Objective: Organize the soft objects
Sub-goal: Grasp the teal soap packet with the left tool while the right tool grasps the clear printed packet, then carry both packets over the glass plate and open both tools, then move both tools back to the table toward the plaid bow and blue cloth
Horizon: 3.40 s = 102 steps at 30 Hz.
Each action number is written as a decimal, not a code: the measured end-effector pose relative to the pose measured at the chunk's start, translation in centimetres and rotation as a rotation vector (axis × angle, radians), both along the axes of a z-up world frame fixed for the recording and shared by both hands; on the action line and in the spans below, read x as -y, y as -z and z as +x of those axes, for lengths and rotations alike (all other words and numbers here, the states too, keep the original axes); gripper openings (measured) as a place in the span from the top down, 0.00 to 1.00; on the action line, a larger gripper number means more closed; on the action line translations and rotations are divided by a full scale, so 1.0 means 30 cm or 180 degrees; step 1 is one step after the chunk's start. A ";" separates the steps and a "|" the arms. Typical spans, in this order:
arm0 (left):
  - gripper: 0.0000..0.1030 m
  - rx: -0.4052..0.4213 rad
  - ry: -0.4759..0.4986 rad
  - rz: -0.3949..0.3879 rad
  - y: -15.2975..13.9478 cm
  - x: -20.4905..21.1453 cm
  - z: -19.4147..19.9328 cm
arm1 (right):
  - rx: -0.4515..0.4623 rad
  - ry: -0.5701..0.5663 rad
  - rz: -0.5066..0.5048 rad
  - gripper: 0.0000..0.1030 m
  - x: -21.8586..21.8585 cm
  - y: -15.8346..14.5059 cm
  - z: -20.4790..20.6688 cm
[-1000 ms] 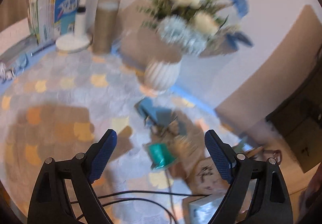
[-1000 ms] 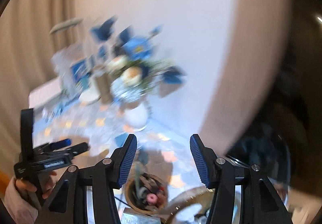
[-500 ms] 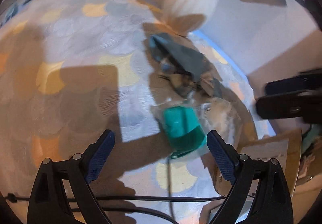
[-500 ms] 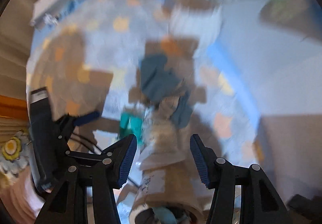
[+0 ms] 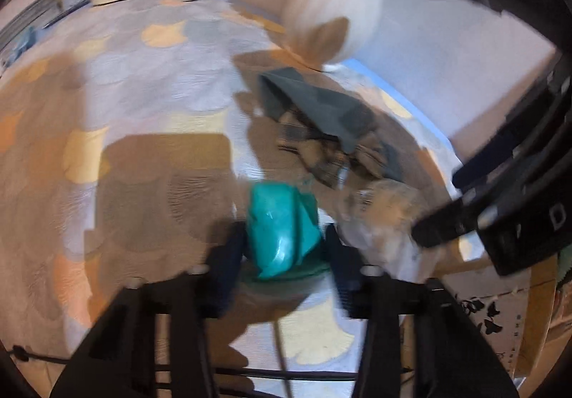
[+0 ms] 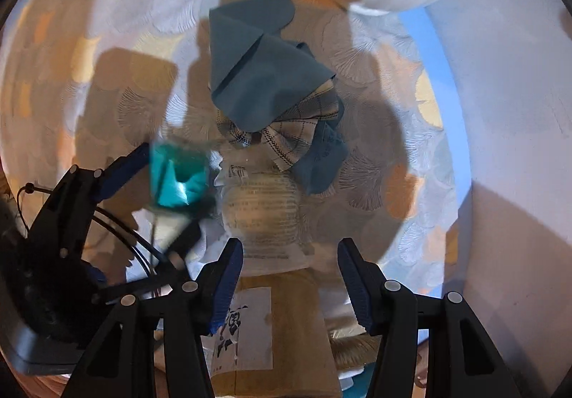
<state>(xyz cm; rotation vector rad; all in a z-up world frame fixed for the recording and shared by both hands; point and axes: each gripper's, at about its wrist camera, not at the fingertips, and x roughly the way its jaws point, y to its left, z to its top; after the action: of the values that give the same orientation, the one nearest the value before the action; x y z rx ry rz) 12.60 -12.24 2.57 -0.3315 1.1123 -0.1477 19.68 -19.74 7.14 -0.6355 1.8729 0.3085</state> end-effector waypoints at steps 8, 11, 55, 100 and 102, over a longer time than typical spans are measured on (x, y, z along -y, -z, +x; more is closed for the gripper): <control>0.69 -0.0019 -0.0190 -0.0257 -0.004 -0.068 -0.017 | -0.0327 0.0106 -0.0052 0.44 -0.017 0.095 0.008; 0.69 -0.0020 -0.0261 -0.0322 -0.015 -0.101 -0.031 | -0.0316 0.0140 -0.0098 0.44 -0.022 0.105 0.020; 0.69 0.0560 0.2019 -0.0180 -0.530 0.532 -0.387 | 0.1779 0.2973 0.2171 0.69 0.873 -0.487 -0.811; 0.27 0.0670 0.2379 0.0176 -0.569 0.697 -0.431 | 0.1953 0.3324 0.1022 0.44 0.961 -0.461 -0.978; 0.27 0.0743 0.2236 0.0046 -0.596 0.656 -0.415 | 0.1954 0.3278 0.1014 0.44 0.948 -0.473 -0.969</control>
<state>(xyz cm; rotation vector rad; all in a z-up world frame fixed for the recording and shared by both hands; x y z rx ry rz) 0.13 -31.93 20.44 0.1030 0.9572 -0.7795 -9.41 -48.18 21.31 0.4468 1.2923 -0.2478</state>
